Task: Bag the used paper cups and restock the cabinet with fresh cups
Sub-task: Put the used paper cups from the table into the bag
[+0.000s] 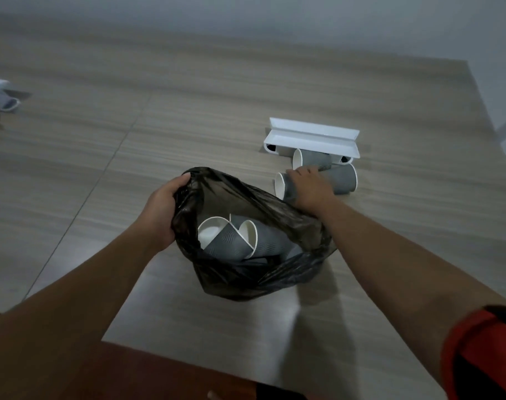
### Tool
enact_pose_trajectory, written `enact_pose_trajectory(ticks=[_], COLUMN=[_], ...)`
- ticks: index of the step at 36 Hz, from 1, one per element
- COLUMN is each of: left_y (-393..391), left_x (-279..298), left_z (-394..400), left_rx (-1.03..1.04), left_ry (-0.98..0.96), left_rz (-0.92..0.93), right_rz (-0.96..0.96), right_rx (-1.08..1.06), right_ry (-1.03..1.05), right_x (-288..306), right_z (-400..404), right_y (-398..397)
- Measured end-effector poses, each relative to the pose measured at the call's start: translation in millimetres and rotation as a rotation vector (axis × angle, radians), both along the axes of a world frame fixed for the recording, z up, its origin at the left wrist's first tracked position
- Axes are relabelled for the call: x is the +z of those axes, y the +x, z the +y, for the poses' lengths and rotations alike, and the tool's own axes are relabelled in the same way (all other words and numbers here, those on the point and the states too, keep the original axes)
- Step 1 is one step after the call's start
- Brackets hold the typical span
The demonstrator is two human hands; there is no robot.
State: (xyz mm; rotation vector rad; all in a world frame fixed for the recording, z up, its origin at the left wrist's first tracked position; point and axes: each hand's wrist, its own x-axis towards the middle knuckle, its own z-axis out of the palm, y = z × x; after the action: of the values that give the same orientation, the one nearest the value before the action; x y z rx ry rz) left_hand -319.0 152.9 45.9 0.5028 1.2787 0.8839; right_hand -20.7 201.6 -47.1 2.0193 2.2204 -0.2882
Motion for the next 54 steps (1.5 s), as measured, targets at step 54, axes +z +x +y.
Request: enact_pose_trajectory(ticks=[54], left_y=[-10], left_x=[9], left_z=[-2], left_rx=[-0.096], left_ry=[0.046], left_rz=[0.069], right_rz=[0.589], right_rx=[-0.574], right_ry=[0.107], right_x=[9], right_z=[-60], right_y=[-31])
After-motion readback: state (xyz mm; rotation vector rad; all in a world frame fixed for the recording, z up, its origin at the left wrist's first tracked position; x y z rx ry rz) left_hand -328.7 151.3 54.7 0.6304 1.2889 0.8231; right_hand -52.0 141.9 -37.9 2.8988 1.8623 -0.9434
